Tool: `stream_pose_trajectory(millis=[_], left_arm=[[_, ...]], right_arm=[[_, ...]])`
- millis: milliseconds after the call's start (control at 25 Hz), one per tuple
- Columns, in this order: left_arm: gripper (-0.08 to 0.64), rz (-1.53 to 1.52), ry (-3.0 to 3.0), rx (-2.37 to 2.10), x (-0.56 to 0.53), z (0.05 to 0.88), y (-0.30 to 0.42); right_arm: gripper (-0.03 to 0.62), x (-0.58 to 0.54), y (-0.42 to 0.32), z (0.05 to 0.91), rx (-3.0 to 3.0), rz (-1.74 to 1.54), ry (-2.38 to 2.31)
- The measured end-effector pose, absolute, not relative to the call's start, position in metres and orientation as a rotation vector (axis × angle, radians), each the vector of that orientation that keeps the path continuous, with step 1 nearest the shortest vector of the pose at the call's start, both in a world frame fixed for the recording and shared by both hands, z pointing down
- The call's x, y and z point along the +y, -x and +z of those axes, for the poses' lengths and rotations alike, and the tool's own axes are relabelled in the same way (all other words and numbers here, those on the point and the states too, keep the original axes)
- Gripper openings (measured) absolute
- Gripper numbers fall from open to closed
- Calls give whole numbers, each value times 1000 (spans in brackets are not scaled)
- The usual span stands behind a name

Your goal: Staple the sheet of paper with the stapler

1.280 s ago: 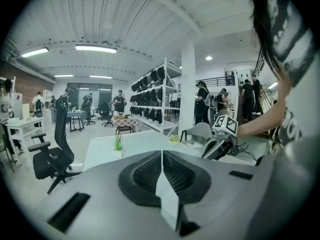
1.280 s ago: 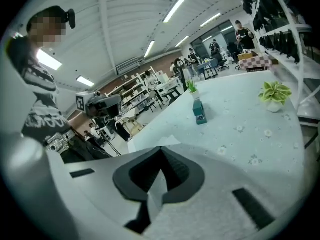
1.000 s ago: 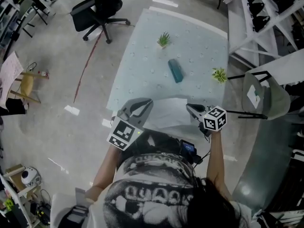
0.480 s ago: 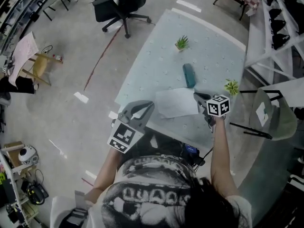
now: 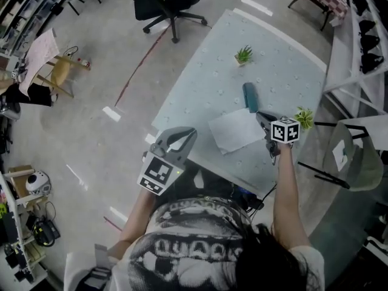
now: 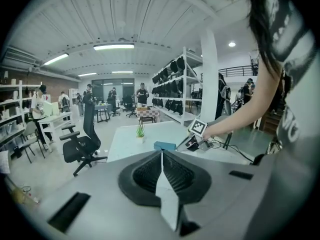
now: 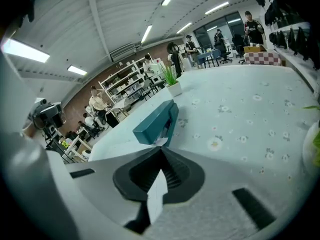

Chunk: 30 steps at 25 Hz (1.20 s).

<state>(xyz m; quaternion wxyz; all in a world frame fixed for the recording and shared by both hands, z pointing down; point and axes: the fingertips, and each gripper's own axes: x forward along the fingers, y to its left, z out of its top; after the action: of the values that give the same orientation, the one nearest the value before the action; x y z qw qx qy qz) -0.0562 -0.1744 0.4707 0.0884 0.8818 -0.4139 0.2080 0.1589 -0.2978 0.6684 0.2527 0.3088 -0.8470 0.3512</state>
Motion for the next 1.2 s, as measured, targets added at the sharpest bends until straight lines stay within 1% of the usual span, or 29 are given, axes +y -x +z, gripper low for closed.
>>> stream_pose_trajectory(millis=[240,520,640,840,880,920,960,1080,1160,1200], left_arm=[[6,635,-2614,-1239,-177,472,61],[6,629,-2618,-1227,-180,475,63],[6,626,-2621,-1224,-180,474,62],[6,623,-2621,-1227,-178,474,69],[6,622,-2621,-1227,-178,473,70],[6,618,-2622,-1226,-178,473,71],[6,613,-2623,-1225,-178,473,71],[6,598,-2635,-1213,-180,472,70],[6,589,-2649,-1199,-180,471,67],[7,584,-2656,-1191,-180,471,65]], right_arm=[[1,-304,-174,671,-2268,996,-923],[2,-320,-200,663,-2263,1221,-1196],[2,-322,-207,665,-2243,1222,-1250],[6,-323,-211,663,-2206,1105,-1289],[50,-323,-212,663,-2192,1091,-1287],[120,-322,-213,661,-2180,1074,-1281],[150,-323,-215,658,-2170,1046,-1278],[147,-328,-216,642,-2164,917,-1273],[145,-331,-205,627,-2199,845,-1224],[135,-331,-197,619,-2224,814,-1185]])
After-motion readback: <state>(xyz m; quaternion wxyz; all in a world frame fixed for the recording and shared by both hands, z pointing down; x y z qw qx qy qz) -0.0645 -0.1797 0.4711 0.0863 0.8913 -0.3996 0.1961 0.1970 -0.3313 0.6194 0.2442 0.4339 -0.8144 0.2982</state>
